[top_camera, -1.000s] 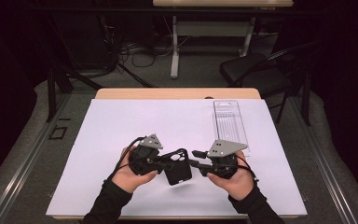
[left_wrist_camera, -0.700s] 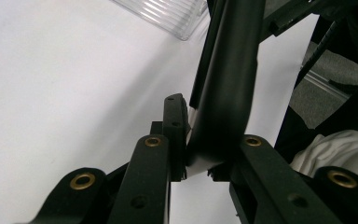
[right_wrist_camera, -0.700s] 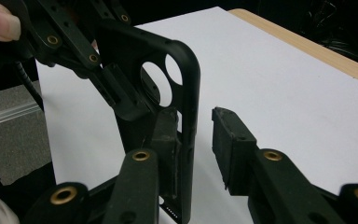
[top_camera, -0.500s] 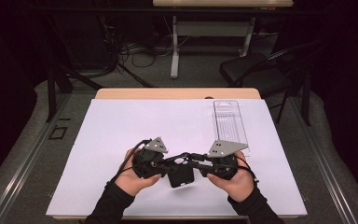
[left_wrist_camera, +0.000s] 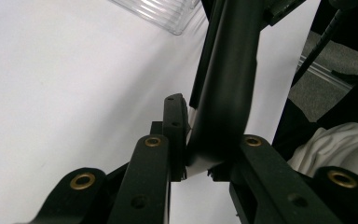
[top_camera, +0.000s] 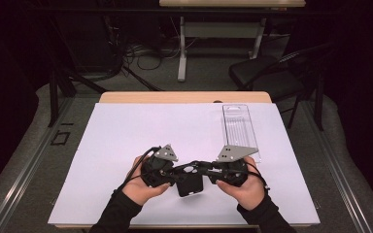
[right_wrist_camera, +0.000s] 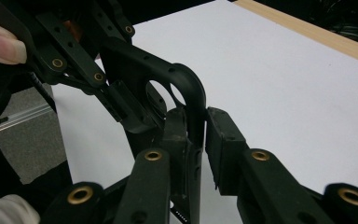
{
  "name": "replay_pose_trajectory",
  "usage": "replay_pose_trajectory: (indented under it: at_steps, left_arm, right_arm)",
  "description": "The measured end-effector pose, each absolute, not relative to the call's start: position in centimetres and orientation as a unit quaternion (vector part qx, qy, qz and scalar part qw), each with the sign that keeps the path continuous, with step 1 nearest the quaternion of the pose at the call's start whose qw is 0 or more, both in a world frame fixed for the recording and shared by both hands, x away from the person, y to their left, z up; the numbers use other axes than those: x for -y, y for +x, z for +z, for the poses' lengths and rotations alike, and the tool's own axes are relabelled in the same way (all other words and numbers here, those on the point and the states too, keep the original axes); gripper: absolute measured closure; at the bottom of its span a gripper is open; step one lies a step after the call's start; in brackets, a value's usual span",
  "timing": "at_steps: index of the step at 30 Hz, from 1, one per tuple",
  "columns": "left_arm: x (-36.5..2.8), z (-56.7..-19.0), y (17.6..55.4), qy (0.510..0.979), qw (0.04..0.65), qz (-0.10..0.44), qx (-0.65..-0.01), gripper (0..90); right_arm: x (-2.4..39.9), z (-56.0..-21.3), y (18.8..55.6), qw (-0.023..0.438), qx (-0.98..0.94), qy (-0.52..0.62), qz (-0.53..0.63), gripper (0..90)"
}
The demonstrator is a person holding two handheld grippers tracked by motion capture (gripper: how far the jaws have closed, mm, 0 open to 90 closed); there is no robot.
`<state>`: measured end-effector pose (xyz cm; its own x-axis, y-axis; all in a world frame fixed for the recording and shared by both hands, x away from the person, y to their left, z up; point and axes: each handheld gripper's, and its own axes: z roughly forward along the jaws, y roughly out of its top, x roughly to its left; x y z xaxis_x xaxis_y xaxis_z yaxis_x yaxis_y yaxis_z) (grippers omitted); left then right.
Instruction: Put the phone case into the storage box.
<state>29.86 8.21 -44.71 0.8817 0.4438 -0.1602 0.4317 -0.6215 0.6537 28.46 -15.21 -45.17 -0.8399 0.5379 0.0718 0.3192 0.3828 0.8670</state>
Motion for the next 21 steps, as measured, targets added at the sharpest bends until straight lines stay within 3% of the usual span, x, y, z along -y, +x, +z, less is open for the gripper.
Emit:
replay_pose_trajectory:
  at_steps: [21]
  left_arm:
    - [-8.15, -44.72, 29.82, 0.902, 0.358, 0.010, -0.241, 81.4]
  right_arm:
    - [15.17, -45.24, 28.46, 0.121, -0.834, 0.241, 0.481, 82.2]
